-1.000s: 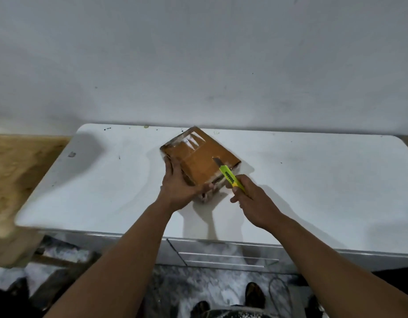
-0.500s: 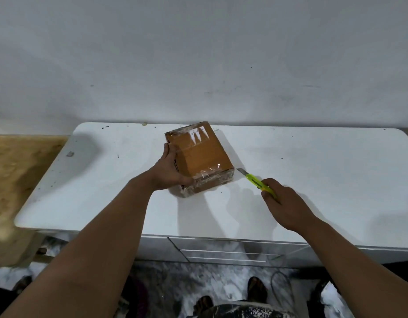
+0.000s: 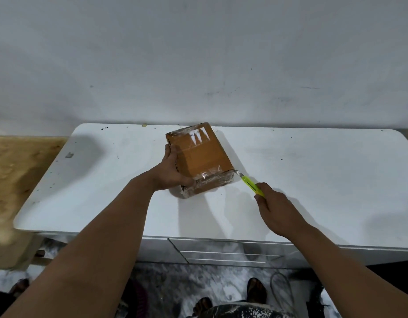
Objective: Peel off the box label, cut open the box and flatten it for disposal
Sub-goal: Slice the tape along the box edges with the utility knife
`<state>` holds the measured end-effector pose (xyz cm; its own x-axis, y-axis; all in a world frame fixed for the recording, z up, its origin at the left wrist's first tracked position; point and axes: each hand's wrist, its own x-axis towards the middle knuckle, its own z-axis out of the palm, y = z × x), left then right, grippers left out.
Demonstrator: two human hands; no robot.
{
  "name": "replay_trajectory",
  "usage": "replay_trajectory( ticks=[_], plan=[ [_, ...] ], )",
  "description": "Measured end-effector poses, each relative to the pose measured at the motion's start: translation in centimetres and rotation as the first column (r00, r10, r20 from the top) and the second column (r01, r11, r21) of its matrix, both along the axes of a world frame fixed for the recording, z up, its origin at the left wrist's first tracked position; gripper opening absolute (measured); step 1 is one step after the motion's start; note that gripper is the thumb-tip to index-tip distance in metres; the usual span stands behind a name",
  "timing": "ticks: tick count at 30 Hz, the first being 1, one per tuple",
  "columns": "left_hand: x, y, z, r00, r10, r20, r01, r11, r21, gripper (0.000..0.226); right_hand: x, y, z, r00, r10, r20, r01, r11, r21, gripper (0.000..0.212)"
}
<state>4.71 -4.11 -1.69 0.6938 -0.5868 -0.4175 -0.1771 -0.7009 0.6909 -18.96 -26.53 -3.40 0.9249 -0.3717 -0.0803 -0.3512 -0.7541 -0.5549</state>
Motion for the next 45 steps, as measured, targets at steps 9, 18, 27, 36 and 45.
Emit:
replay_trajectory(
  ticks=[9, 18, 27, 36, 45],
  plan=[
    [-0.2, -0.2, 0.1, 1.0, 0.013, -0.018, -0.013, 1.0, -0.004, 0.145, 1.3, 3.4, -0.9, 0.993, -0.09, -0.071, 0.084, 0.993, -0.08, 0.029],
    [-0.5, -0.1, 0.1, 1.0, 0.007, 0.004, -0.007, 0.999, -0.041, 0.141, 3.7, 3.4, -0.9, 0.927, -0.122, -0.355, 0.096, 0.991, -0.09, 0.027],
    [-1.1, 0.1, 0.5, 0.999, 0.005, 0.054, -0.001, 0.997, -0.08, 0.122, 4.0, 2.3, 0.1, 0.88, -0.043, -0.474, 0.021, 0.998, -0.052, 0.011],
    [-0.4, 0.6, -0.3, 0.999, -0.004, 0.043, 0.008, 0.995, -0.099, 0.144, -0.6, 0.9, 1.1, 0.949, -0.163, -0.268, 0.146, 0.986, -0.083, 0.019],
    [-2.0, 0.3, -0.1, 0.973, 0.032, 0.228, -0.022, 0.999, -0.046, 0.091, 4.3, 5.1, 3.0, 0.964, -0.264, 0.011, 0.256, 0.942, 0.219, 0.027]
  ],
)
